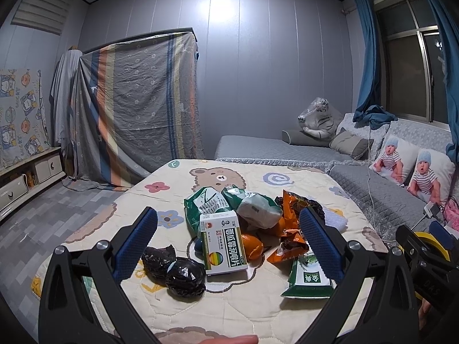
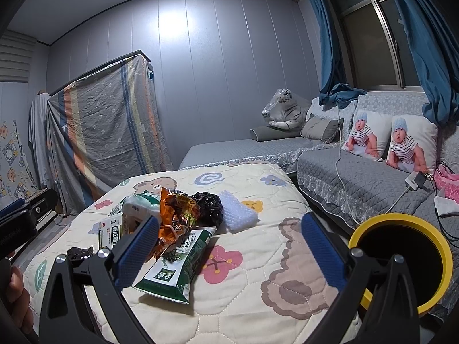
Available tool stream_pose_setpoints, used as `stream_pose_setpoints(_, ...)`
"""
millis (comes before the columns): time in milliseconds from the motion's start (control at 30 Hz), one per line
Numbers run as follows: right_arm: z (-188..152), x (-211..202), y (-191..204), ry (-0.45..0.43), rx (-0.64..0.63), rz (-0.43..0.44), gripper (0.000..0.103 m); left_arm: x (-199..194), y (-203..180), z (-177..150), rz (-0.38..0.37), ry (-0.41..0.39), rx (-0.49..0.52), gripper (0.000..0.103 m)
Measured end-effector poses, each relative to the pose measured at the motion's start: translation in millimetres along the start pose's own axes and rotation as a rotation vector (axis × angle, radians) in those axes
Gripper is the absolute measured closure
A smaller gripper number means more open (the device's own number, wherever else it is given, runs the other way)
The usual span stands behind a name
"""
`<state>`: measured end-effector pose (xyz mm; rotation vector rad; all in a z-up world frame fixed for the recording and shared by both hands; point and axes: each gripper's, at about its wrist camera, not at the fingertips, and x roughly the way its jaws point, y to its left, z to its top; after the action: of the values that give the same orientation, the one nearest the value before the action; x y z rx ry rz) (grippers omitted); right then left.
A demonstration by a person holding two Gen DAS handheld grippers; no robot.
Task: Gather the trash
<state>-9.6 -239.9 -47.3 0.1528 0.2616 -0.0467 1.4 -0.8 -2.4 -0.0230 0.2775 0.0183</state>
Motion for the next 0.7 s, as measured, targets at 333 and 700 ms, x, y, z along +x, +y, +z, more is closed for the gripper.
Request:
stream_pose_setpoints(333,-5.4,-0.5,-0.5,0.001,0.002,-0.008,0.007,0.0,0.7,-0.3,0.001,0.000,0.000,0.008)
stream_pose_setpoints(700,-5.5,1.6,-1.0,0.008,-0.001,-0.017,0.007,6.7,9.4,-3.5,-0.029,0.019,0.006,0.008)
